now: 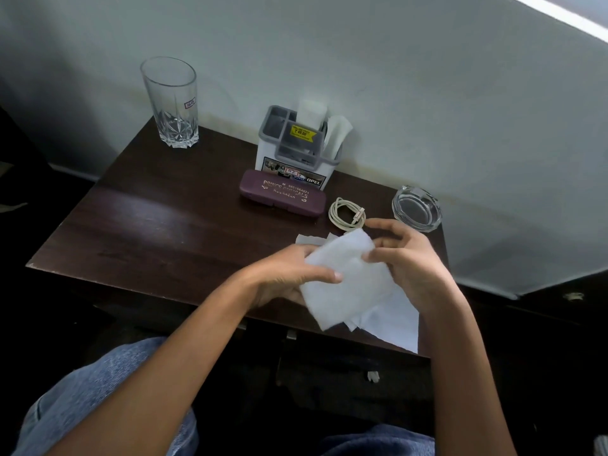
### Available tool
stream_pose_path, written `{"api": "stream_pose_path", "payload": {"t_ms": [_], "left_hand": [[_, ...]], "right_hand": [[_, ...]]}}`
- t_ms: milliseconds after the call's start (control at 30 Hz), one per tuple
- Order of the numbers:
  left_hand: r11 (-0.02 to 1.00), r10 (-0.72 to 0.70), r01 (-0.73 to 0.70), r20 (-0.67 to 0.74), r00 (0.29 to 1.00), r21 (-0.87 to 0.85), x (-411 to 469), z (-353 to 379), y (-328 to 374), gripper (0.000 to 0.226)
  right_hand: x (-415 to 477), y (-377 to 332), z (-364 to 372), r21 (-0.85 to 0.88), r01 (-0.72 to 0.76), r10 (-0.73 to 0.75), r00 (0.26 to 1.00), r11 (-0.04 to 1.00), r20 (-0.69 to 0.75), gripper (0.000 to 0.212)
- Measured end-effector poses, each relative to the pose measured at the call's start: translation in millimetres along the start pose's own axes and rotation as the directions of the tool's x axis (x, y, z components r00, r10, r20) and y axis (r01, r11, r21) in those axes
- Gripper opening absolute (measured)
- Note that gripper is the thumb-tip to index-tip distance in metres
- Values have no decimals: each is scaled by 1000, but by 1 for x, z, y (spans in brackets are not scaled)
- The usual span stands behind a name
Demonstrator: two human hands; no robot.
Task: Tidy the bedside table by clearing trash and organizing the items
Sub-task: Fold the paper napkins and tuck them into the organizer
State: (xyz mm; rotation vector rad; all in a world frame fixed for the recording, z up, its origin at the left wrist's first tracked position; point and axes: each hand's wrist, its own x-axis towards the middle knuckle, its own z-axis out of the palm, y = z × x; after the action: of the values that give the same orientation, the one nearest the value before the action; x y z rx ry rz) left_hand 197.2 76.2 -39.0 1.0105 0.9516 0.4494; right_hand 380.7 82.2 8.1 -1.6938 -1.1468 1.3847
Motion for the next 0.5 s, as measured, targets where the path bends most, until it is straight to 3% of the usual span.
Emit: {"api": "stream_pose_path", "payload": {"t_ms": [200, 500], "left_hand": [[985, 63, -109, -312, 948, -133, 4, -2, 1, 28], [966, 130, -205, -385, 914, -160, 6, 1, 3, 21]], "right_hand": [[1, 1, 1, 205, 19, 8, 992, 979, -127, 49], [-2, 3, 0, 120, -58, 62, 998, 991, -25, 40]]}}
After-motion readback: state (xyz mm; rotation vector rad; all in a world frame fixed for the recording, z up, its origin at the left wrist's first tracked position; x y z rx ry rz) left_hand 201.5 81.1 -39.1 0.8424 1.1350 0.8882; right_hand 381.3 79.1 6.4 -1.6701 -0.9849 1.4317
